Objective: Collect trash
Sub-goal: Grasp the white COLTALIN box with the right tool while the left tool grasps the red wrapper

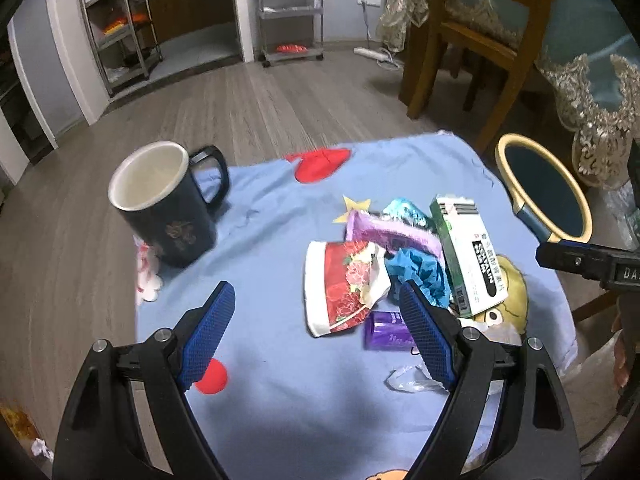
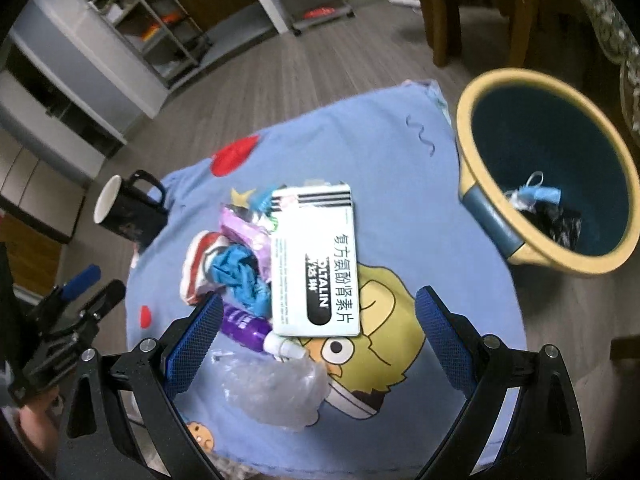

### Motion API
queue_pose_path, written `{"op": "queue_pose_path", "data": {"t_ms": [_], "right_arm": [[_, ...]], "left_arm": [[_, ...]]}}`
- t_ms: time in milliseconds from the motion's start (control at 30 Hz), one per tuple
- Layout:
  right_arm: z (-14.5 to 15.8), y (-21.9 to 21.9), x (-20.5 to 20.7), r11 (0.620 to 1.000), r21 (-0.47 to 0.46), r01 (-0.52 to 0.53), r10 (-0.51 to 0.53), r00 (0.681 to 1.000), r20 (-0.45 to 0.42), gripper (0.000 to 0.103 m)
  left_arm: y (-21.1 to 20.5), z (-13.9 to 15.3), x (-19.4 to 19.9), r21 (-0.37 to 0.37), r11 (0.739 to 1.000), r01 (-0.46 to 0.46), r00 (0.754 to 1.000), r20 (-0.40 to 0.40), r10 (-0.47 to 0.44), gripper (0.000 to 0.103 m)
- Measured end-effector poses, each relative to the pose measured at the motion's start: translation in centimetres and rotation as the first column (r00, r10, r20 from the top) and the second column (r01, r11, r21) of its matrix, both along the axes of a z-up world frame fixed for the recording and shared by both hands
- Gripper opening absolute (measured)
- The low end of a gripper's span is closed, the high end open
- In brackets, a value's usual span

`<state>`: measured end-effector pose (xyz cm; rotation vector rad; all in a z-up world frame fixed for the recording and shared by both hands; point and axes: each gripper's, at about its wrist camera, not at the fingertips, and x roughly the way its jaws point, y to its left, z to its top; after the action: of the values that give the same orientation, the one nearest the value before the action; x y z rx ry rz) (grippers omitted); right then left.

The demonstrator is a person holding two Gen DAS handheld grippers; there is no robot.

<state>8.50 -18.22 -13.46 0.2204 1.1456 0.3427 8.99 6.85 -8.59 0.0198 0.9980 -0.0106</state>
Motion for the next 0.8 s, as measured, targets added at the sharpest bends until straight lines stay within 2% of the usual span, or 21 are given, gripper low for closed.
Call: {"op": "queue_pose_path", "data": {"t_ms": [333,433,500,600,800], "right_arm": [[-3.1,0.6,1.8,1.0,0.002,0.018,-0.018,0.996,-0.084,0.096],[-4.1,0.5,2.5,0.999,0.026,0.037,-0.033,0.993,-0.115,0.096],[-4.5,0.6,2.8,0.999,0.036,0.039,-0.034,0.991,-0.126,0.096],[-4.9,0.9,3.2,0.998,0.047,0.033,-0.026,0.99,-0.138,0.096],[-5.6,1.8,3.6,0.999,0.048,0.007,0.001,0.987,-0.158,0.096]], "left_arm": [[-2.7,-4.5,2.6,0.026,0.996,0.089,0.992,-0.097,-0.086,0.083],[-3.5,-5.7,3.2,0.062,0.991,0.116,0.987,-0.115,-0.109,0.082],[-3.6,-6.3,3.6,0.055,0.991,0.121,0.985,-0.127,-0.113,0.08],[-3.5,-7.2,4.1,0.041,0.991,0.125,0.982,-0.147,-0.118,0.071],[-3.1,-8.3,4.6,0.06,0.991,0.12,0.979,-0.17,-0.108,0.062]]}}
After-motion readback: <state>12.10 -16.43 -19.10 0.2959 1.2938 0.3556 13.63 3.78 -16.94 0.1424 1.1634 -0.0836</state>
